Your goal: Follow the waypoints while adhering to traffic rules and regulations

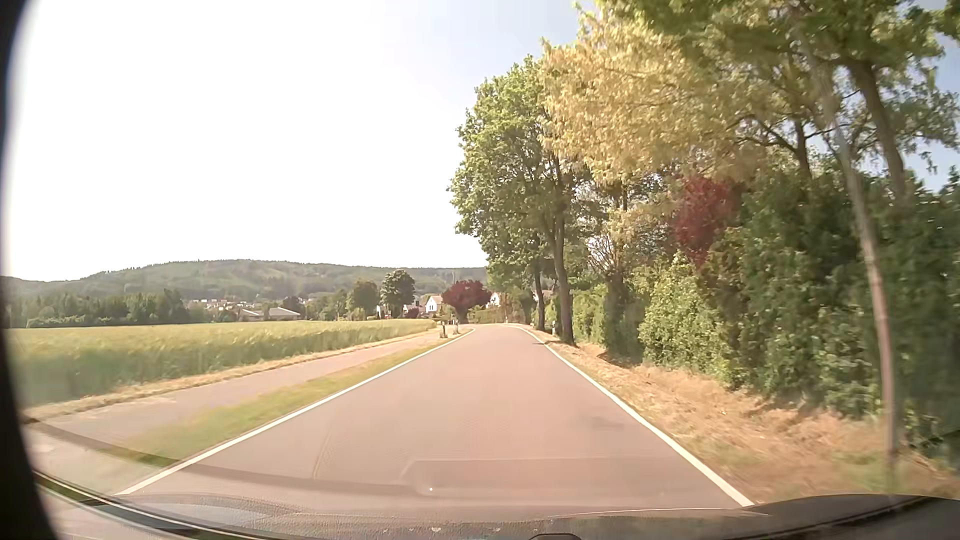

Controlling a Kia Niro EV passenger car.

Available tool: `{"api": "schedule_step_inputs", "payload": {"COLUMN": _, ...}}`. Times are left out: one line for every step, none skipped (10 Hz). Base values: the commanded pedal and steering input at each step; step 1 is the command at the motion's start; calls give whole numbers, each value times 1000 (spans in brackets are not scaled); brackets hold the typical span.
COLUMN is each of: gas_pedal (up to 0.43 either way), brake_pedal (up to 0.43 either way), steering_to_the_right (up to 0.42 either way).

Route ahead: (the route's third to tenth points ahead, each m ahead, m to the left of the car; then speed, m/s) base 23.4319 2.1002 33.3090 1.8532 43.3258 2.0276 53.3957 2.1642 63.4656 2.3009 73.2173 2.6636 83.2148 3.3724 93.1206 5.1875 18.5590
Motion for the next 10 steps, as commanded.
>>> {"api": "schedule_step_inputs", "payload": {"gas_pedal": 209, "brake_pedal": 0, "steering_to_the_right": -6}}
{"api": "schedule_step_inputs", "payload": {"gas_pedal": 240, "brake_pedal": 0, "steering_to_the_right": -5}}
{"api": "schedule_step_inputs", "payload": {"gas_pedal": 240, "brake_pedal": 0, "steering_to_the_right": -4}}
{"api": "schedule_step_inputs", "payload": {"gas_pedal": 240, "brake_pedal": 0, "steering_to_the_right": -4}}
{"api": "schedule_step_inputs", "payload": {"gas_pedal": 240, "brake_pedal": 0, "steering_to_the_right": -3}}
{"api": "schedule_step_inputs", "payload": {"gas_pedal": 240, "brake_pedal": 0, "steering_to_the_right": -3}}
{"api": "schedule_step_inputs", "payload": {"gas_pedal": 240, "brake_pedal": 0, "steering_to_the_right": -3}}
{"api": "schedule_step_inputs", "payload": {"gas_pedal": 228, "brake_pedal": 0, "steering_to_the_right": -3}}
{"api": "schedule_step_inputs", "payload": {"gas_pedal": 228, "brake_pedal": 0, "steering_to_the_right": -3}}
{"api": "schedule_step_inputs", "payload": {"gas_pedal": 228, "brake_pedal": 0, "steering_to_the_right": -3}}
